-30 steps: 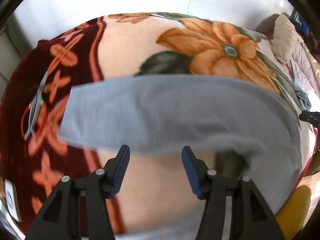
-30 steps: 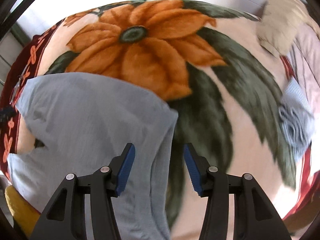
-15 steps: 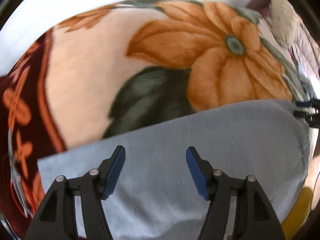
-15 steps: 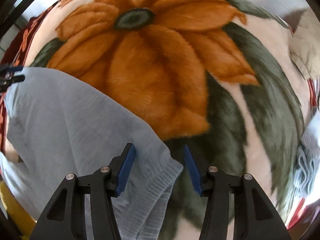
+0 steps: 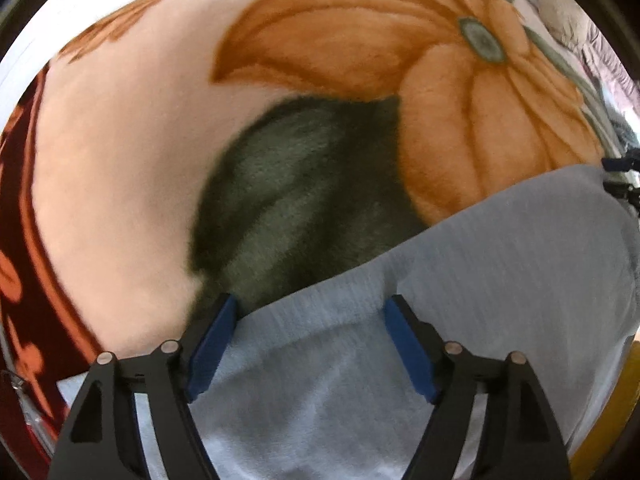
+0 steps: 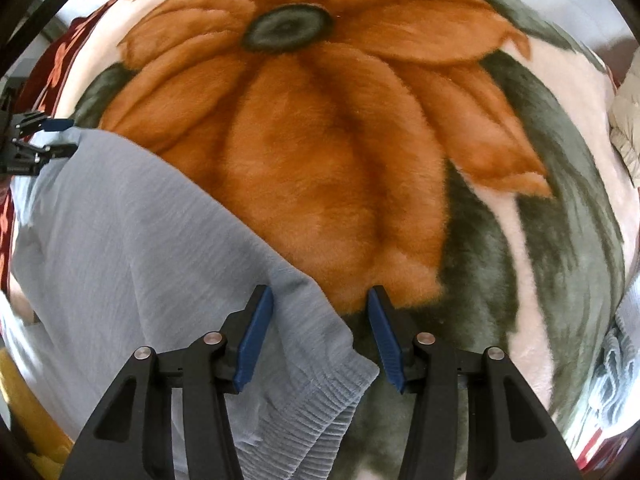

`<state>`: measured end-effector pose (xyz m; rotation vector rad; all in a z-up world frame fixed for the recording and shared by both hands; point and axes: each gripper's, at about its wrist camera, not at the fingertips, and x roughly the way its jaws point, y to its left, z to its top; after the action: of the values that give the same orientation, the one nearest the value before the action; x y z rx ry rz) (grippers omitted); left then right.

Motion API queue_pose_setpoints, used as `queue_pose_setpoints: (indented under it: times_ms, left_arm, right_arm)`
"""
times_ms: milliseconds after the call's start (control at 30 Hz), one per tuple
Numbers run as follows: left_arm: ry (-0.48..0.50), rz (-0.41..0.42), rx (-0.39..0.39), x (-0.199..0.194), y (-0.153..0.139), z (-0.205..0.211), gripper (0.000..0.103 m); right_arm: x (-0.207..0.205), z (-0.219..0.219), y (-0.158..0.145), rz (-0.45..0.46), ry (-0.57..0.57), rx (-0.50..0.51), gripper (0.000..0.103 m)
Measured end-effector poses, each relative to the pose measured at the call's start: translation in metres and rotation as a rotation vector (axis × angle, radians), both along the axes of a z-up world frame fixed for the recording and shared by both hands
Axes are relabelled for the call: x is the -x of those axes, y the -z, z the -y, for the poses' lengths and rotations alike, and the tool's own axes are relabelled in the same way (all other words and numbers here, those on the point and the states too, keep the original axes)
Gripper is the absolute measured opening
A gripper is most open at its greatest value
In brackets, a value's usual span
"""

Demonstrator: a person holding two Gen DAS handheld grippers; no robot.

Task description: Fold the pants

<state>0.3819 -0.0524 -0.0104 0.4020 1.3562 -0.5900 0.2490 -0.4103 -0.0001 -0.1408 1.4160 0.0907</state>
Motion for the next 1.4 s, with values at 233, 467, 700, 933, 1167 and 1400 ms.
queue_pose_setpoints:
  times_ms: [233,467,700,933,1167,1400]
  left_arm:
    - [0.012,0.008,0.089,0.017,-0.009,-0.004,0.008]
    - [-0.067,0.082,0.209,0.030,-0.060,-0.025,0.005]
    - [-0.070,0.219,0.263,0.087,-0.136,-0.041,0.005]
    - [-0.126,0.318,0.301,0.169,-0.193,-0.062,0.005]
    - [-0.167,0.366,0.343,0.284,-0.208,-0.085,0.005]
    - [-0.197,0.269,0.346,0.367,-0.165,-0.088,0.005]
  right_arm:
    - [0.017,-0.021,-0.006,0.035,-0.030,-0.028,0.006]
    - [0.043,-0.018,-0.054,0.198,-0.021,-0.055,0.005]
    - [0.091,-0.029,-0.111,0.374,-0.074,-0.060,0.005]
    - [0.153,-0.046,-0.150,0.457,-0.152,-0.055,0.005]
    - [0.222,-0.056,-0.146,0.426,-0.200,-0.018,0.005]
    - [0.269,-0.060,-0.099,0.297,-0.201,0.021,0.005]
